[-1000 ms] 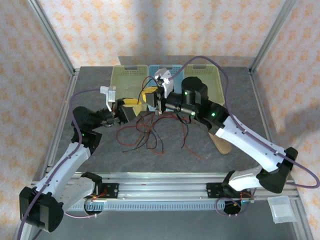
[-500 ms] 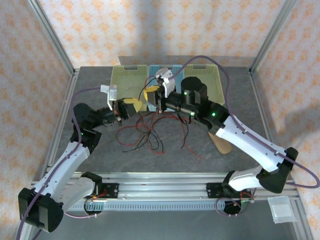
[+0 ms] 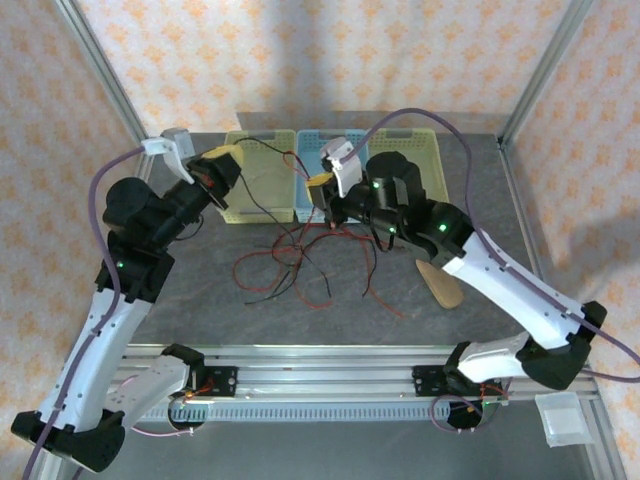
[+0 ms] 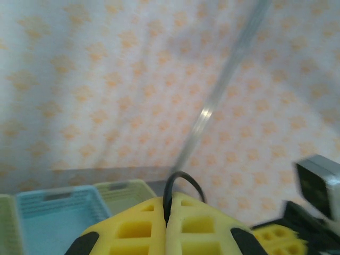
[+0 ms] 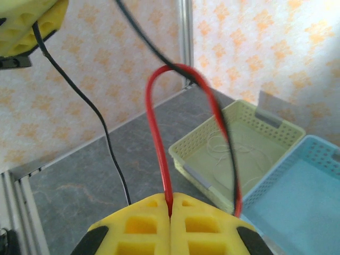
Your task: Untangle the cables
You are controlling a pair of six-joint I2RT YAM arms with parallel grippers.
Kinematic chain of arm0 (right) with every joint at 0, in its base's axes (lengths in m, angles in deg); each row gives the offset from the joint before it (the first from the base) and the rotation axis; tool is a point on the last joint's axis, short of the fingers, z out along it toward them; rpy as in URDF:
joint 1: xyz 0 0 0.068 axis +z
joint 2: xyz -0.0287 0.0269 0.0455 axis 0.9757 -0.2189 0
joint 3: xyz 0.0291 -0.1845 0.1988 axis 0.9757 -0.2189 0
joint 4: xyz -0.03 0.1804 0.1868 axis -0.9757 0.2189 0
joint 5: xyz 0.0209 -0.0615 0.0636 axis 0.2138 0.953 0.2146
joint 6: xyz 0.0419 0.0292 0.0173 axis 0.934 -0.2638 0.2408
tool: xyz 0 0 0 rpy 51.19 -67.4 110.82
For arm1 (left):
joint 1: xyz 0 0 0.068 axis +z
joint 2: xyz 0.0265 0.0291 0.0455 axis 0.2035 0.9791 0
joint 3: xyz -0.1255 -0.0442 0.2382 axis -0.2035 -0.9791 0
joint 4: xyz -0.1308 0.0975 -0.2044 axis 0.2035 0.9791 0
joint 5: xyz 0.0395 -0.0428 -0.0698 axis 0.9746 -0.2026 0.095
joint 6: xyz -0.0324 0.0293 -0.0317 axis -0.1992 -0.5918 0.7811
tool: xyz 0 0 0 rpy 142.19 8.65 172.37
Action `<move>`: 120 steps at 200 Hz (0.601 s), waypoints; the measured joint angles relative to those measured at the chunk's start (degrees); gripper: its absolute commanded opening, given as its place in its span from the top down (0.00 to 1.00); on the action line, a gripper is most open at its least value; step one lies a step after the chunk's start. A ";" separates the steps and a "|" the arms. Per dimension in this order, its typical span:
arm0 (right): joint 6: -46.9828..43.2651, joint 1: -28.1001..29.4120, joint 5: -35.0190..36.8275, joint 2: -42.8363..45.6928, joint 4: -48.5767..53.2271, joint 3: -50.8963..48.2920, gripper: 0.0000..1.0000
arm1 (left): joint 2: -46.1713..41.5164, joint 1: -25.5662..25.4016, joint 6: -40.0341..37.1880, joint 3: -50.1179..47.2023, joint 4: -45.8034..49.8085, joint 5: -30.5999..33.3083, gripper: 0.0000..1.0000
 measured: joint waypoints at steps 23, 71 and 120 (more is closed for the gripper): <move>0.07 -0.02 6.95 2.56 -1.77 0.00 1.00 | 0.00 -0.02 -1.16 4.00 5.88 8.48 1.00; 0.68 -0.76 23.43 5.40 -6.43 -0.02 1.00 | -0.76 0.00 -3.85 11.15 15.19 25.97 1.00; 2.01 -2.99 32.74 6.01 -9.66 -0.15 1.00 | -2.10 -0.11 -7.37 14.80 20.48 34.91 1.00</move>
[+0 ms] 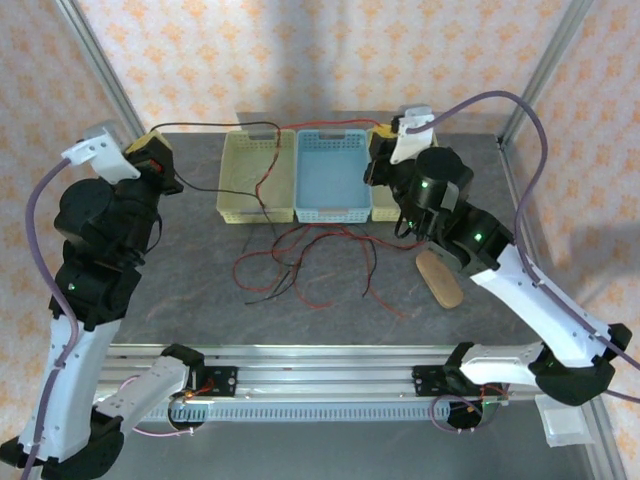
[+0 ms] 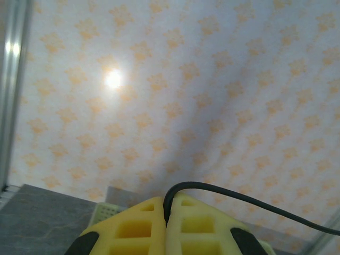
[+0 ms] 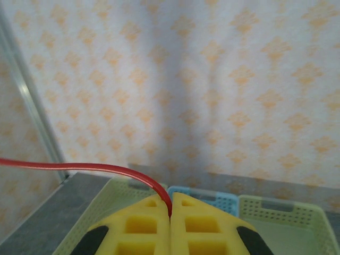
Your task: Untangle the cables
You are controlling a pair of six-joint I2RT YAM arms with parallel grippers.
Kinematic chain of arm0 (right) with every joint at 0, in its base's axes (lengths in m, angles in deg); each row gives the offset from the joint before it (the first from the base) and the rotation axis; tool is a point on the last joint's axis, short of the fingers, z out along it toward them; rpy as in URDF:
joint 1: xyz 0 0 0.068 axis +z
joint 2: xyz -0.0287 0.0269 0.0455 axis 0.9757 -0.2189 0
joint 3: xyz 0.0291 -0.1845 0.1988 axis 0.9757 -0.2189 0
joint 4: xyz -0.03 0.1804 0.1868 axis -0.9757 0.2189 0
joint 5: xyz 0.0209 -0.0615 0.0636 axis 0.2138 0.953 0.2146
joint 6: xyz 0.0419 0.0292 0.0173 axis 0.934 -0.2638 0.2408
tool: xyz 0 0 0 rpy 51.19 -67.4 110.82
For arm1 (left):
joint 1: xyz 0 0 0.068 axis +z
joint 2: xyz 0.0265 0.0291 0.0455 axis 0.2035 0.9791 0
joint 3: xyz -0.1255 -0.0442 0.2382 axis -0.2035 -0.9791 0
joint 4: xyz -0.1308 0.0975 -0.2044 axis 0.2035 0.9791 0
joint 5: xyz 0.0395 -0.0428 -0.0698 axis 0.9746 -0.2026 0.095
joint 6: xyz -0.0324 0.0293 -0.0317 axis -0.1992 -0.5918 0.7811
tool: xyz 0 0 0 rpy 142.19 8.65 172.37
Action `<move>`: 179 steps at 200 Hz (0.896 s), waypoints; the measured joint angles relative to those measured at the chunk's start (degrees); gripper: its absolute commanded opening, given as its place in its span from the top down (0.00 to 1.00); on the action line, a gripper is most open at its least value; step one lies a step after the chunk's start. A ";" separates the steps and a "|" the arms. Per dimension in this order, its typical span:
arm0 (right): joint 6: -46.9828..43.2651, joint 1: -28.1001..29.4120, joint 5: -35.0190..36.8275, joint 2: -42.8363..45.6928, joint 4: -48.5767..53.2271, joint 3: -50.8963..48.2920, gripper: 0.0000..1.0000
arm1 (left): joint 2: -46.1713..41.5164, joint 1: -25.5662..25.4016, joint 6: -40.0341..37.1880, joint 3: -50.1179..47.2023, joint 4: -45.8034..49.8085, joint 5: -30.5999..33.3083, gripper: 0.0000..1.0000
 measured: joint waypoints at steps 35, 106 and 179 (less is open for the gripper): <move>1.77 -3.30 3.85 1.27 -0.52 -0.07 1.00 | 0.02 -0.26 -1.51 1.95 2.51 6.64 1.00; 4.61 -7.89 5.66 1.55 0.63 0.07 1.00 | 1.03 -0.26 -1.84 3.34 5.84 16.61 1.00; 8.28 -14.03 4.92 0.68 4.59 3.26 1.00 | 1.75 -0.24 -3.06 4.90 8.31 25.75 1.00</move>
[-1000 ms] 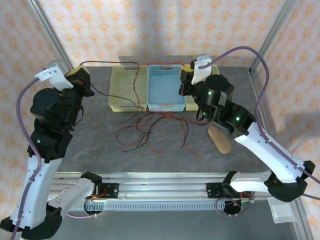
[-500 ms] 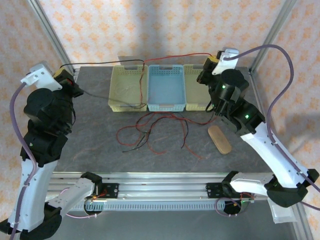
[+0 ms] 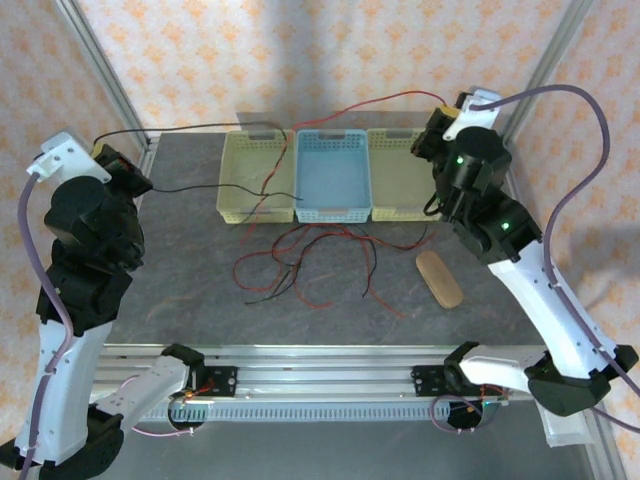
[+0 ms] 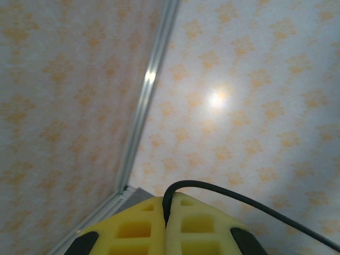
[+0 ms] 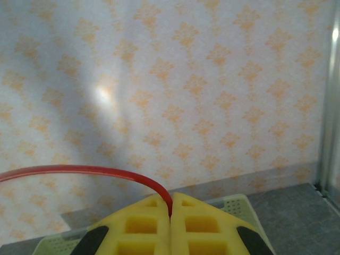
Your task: Untangle the cables
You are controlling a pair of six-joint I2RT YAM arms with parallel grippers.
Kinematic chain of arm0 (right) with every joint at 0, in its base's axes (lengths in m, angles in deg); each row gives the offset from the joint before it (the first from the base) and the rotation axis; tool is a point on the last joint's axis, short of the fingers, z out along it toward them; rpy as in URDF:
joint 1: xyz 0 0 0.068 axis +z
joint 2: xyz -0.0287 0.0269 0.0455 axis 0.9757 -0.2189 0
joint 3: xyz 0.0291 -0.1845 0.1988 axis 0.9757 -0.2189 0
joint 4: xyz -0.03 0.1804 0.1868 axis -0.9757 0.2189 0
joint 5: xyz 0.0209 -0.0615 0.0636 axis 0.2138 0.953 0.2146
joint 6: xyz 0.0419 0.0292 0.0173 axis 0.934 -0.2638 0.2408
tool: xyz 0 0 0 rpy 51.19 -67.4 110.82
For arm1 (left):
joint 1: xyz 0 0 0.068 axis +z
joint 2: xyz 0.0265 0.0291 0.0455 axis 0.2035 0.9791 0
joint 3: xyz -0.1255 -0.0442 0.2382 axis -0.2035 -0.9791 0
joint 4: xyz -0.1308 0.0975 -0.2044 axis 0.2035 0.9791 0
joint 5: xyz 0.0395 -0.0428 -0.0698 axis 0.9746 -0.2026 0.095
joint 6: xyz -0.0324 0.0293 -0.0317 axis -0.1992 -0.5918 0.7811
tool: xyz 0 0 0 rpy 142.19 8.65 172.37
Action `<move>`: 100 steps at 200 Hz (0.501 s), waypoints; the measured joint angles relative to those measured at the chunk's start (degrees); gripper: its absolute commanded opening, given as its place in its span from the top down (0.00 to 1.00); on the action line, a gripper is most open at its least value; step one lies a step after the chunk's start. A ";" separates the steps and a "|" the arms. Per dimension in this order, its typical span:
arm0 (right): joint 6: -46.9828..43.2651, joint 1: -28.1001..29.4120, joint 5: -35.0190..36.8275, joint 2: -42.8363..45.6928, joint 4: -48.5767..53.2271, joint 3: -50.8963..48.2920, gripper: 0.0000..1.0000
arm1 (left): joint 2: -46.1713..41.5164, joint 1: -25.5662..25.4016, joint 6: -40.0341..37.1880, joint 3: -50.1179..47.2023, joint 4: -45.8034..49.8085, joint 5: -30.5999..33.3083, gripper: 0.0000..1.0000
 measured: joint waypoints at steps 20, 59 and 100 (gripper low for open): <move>2.47 -3.78 -2.12 -0.87 1.27 0.48 1.00 | 1.16 0.04 -0.04 0.87 0.46 1.88 1.00; 8.24 -11.19 -9.18 -2.16 3.30 0.24 1.00 | 2.64 2.91 -0.17 0.94 0.61 1.92 1.00; 13.79 -17.92 -12.57 -0.96 3.65 -0.63 1.00 | 4.59 8.46 0.52 2.21 1.05 -0.39 1.00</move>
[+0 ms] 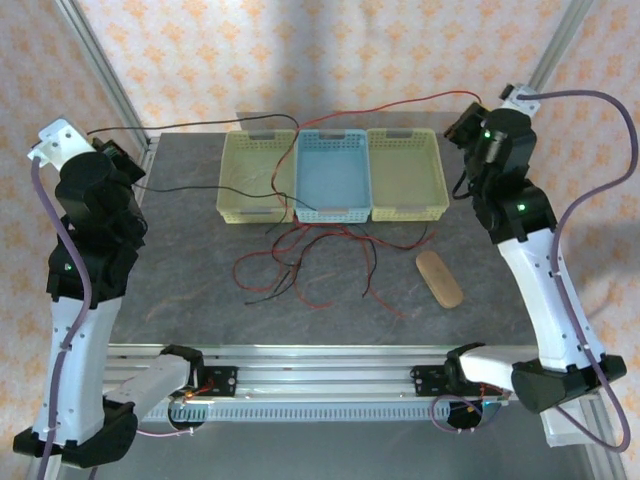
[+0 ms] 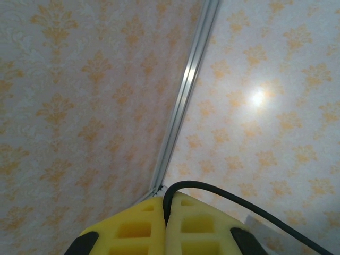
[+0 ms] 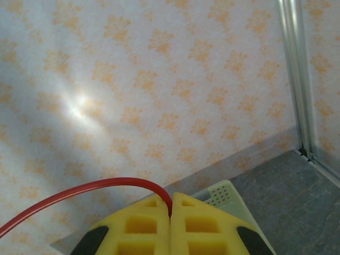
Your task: Untangle the cables
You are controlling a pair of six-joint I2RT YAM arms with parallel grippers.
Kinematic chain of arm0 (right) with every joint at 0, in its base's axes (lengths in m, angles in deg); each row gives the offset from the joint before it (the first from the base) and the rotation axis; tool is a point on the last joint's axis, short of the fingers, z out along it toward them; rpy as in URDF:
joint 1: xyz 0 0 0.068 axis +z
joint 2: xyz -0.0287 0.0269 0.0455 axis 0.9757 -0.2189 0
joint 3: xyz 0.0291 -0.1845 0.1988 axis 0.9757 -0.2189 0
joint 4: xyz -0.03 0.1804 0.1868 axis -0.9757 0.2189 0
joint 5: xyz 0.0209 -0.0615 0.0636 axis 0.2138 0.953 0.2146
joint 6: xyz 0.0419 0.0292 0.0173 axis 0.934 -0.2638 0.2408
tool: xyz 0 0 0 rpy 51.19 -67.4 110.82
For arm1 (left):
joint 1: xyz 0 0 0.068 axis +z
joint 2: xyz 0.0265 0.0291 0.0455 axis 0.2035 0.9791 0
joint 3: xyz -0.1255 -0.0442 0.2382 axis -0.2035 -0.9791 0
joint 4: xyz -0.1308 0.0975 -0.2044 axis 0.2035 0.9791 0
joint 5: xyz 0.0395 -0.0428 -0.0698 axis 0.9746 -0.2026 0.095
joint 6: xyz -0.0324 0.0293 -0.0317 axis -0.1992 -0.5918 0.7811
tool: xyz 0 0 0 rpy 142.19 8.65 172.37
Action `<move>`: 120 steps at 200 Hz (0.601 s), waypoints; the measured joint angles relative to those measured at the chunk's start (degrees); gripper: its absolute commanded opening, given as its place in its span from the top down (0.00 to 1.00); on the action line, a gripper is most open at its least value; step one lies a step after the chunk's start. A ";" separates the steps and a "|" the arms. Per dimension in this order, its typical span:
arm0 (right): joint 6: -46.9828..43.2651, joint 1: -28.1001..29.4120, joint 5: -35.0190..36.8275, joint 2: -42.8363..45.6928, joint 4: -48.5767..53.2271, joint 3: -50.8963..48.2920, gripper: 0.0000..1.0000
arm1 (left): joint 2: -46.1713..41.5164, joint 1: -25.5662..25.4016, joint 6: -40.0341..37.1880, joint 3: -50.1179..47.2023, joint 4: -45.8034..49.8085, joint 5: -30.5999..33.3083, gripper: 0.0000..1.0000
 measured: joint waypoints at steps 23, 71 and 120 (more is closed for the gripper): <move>2.40 -3.43 -0.24 2.40 -0.02 -0.81 1.00 | 0.72 1.64 0.74 1.77 0.02 -0.55 1.00; 5.03 -8.00 -0.15 6.10 -0.70 -0.98 1.00 | 1.05 4.55 1.25 3.06 -0.02 -0.98 1.00; 6.21 -10.43 -0.15 5.51 -0.66 -0.61 1.00 | 3.54 10.60 1.70 5.33 0.04 -4.42 1.00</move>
